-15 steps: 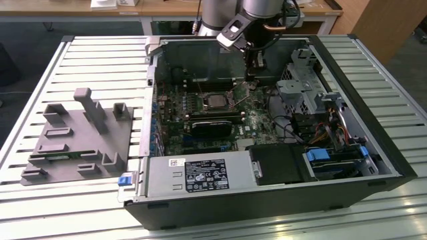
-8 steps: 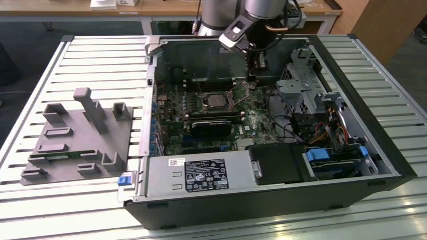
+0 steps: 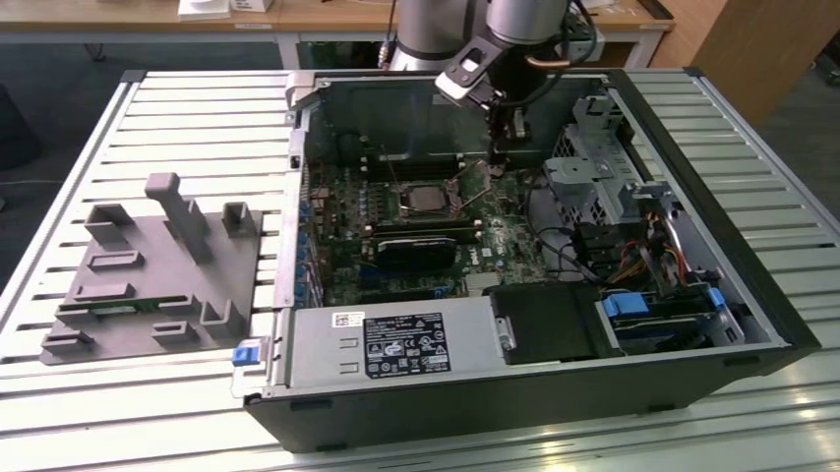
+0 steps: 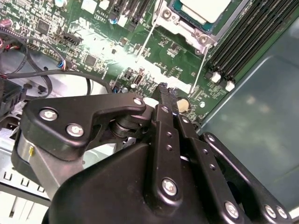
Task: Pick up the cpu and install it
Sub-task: 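Close the cpu cover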
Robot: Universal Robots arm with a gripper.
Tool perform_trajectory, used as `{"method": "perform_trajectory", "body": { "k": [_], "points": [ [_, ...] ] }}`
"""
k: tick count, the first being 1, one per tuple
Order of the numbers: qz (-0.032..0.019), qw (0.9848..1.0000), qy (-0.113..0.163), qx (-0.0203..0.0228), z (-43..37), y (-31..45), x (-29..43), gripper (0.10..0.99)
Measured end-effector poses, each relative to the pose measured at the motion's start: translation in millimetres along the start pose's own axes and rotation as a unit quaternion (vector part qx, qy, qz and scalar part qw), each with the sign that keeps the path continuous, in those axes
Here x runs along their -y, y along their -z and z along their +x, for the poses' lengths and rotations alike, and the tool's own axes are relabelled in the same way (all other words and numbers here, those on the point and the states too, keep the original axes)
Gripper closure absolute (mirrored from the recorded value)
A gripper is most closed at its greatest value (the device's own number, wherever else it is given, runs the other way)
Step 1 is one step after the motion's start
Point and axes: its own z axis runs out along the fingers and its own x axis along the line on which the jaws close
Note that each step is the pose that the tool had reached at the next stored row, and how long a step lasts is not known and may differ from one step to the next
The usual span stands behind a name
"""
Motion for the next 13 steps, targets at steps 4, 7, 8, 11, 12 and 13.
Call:
{"method": "perform_trajectory", "body": {
  "k": [4, 7, 8, 11, 12, 13],
  "points": [
    [0.0000, 1.0000, 0.000, 0.0000, 0.1, -2.1, -2.0, 0.980],
    [0.0000, 1.0000, 0.000, -0.0001, 0.1, -4.4, -3.1, 0.980],
    [0.0000, 1.0000, 0.000, -0.0001, 0.2, -5.4, -3.5, 0.980],
    [0.0001, 1.0000, 0.000, 0.0000, 0.3, -8.0, -6.0, 0.980],
    [0.0001, 1.0000, 0.000, 0.0000, 0.4, -8.7, -6.9, 0.980],
    [0.0001, 1.0000, 0.000, 0.0000, 0.4, -9.4, -7.7, 0.980]
  ]
}}
